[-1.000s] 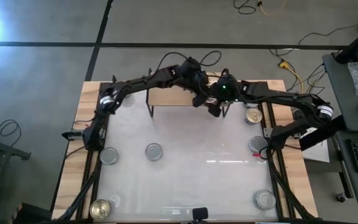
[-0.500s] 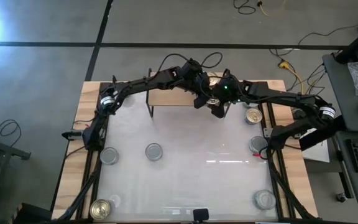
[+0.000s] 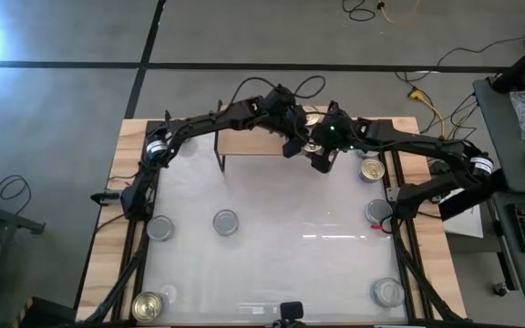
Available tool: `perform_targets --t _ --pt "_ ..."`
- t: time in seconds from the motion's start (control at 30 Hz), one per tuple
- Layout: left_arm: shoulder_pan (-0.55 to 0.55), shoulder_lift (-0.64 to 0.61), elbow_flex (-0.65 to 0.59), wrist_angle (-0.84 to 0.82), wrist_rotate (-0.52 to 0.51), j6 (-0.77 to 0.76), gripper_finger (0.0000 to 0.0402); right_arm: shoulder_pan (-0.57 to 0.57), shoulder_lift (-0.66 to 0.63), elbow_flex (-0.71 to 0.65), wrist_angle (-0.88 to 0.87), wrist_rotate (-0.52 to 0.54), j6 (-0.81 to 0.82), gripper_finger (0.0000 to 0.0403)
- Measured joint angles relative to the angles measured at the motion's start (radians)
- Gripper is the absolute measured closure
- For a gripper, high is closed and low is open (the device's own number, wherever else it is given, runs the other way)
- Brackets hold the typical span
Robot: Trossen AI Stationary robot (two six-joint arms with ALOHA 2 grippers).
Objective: Stack canned seafood by type on shelf
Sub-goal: Put the blue-pink tuna can on the shelf aligned with the other blue-pink tuna can
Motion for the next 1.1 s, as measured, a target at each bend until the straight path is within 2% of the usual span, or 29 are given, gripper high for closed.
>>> perform_targets --t 0.3,0.4,0.53,0.7,0.87,1.1 --pt "0.004 0.013 0.137 -0.126 0.005 0.023 0.0327 -0.001 0.022 -0.003 0.082 0.012 0.026 0.0003" --pt "0.0 0.012 0.157 -0.113 0.014 0.026 0.0327 -0.002 0.038 -0.003 0.11 0.004 0.026 0.0003" --pt "-0.012 0.012 0.103 -0.052 0.086 0.01 0.0327 -0.002 0.059 -0.003 0.155 -0.003 0.027 0.0003" --pt "-0.011 0.007 0.016 0.045 0.112 -0.012 0.0327 -0.002 0.07 -0.003 0.171 -0.007 0.042 0.0003" --pt "-0.01 0.0 -0.038 0.064 0.075 -0.01 0.0327 -0.006 0.065 -0.003 0.177 -0.012 0.047 0.0003" --pt "-0.001 -0.001 -0.043 0.048 0.053 0.014 0.0327 -0.006 0.045 -0.003 0.155 -0.005 0.03 0.0003"
